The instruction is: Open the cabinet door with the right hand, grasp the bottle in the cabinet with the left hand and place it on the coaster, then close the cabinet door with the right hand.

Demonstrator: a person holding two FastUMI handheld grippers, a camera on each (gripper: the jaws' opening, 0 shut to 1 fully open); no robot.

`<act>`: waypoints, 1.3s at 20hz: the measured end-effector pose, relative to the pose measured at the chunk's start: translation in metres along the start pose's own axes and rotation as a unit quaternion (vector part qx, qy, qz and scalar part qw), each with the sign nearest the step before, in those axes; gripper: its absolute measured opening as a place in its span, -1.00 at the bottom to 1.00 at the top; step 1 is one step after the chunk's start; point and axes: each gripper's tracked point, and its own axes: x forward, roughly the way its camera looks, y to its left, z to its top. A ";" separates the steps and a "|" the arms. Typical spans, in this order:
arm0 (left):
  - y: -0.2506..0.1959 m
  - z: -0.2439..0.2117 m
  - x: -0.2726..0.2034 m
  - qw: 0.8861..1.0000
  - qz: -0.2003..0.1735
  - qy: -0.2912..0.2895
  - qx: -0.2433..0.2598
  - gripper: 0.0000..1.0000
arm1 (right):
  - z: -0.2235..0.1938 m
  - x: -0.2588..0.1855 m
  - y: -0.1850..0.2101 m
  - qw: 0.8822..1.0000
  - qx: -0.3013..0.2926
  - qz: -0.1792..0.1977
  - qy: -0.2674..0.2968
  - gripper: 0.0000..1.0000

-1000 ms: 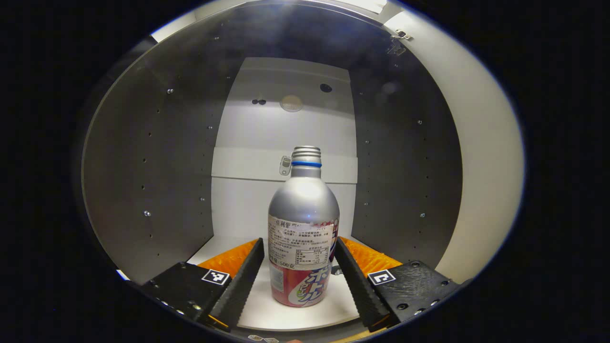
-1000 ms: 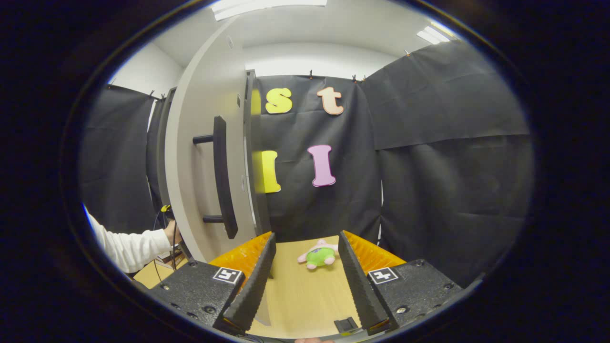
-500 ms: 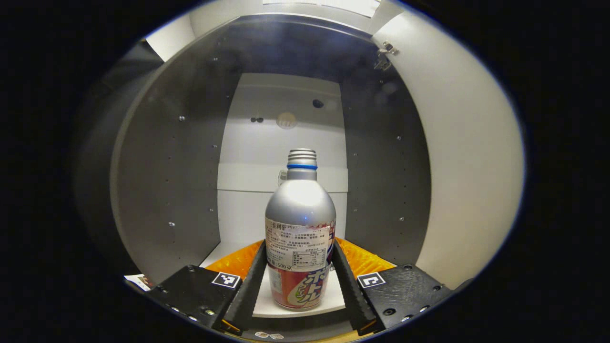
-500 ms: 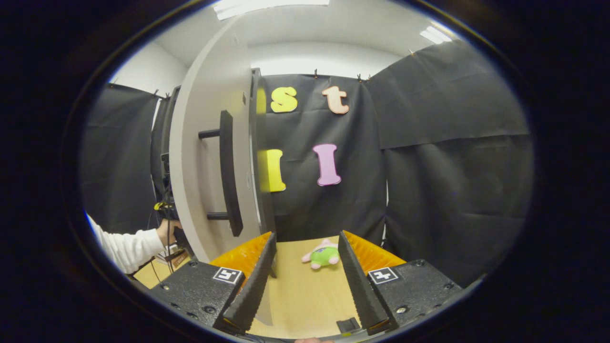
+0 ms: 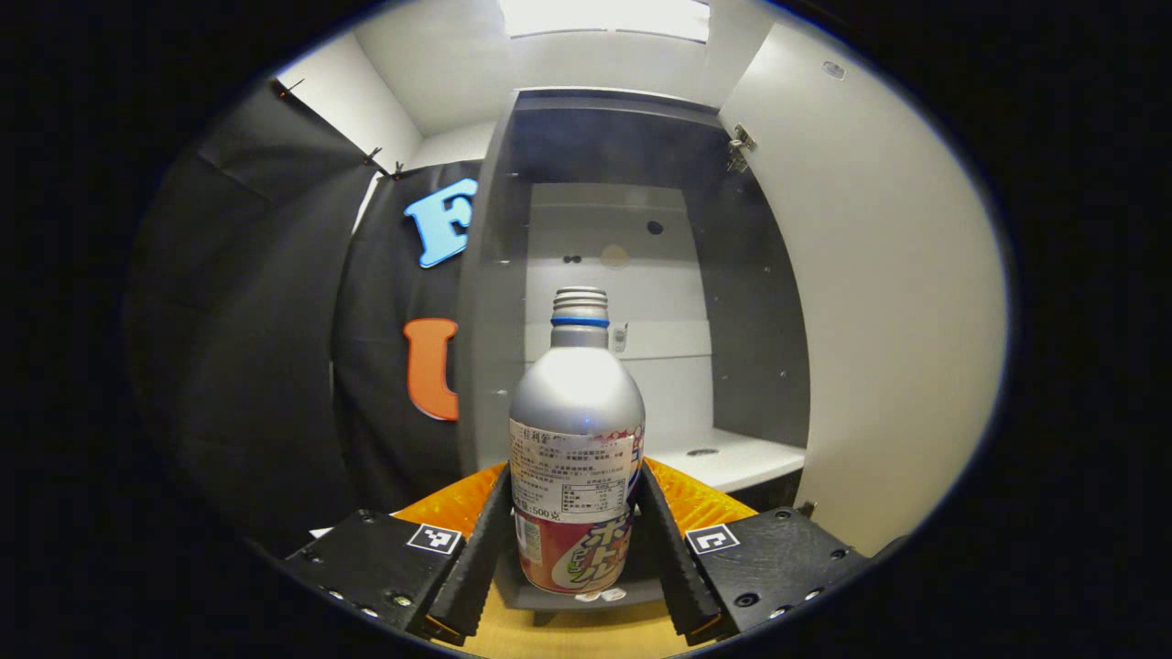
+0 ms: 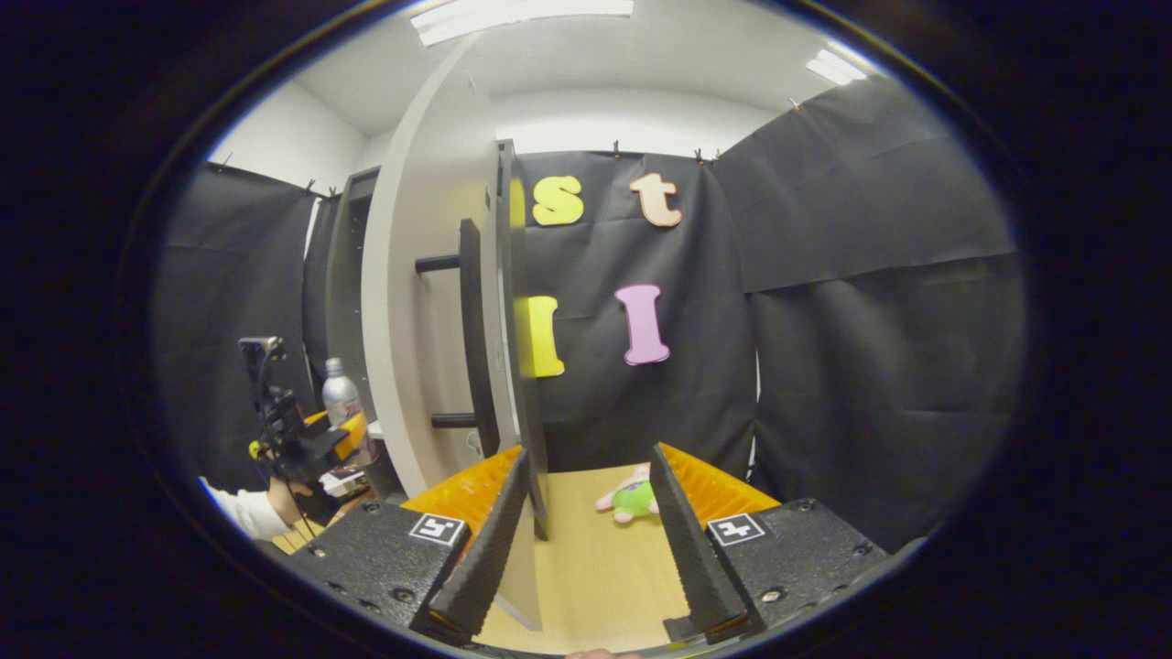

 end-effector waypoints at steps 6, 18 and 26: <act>0.044 -0.067 -0.070 0.998 0.055 0.028 0.032 0.48 | 0.008 -0.009 0.006 1.000 0.013 0.006 -0.005 0.64; 0.088 -0.197 -0.126 0.987 0.128 0.094 0.029 0.48 | 0.013 -0.032 0.010 1.000 0.000 -0.015 -0.003 0.64; 0.091 -0.248 -0.138 0.977 0.140 0.158 0.001 0.48 | 0.001 -0.042 0.010 0.999 0.014 -0.029 0.015 0.65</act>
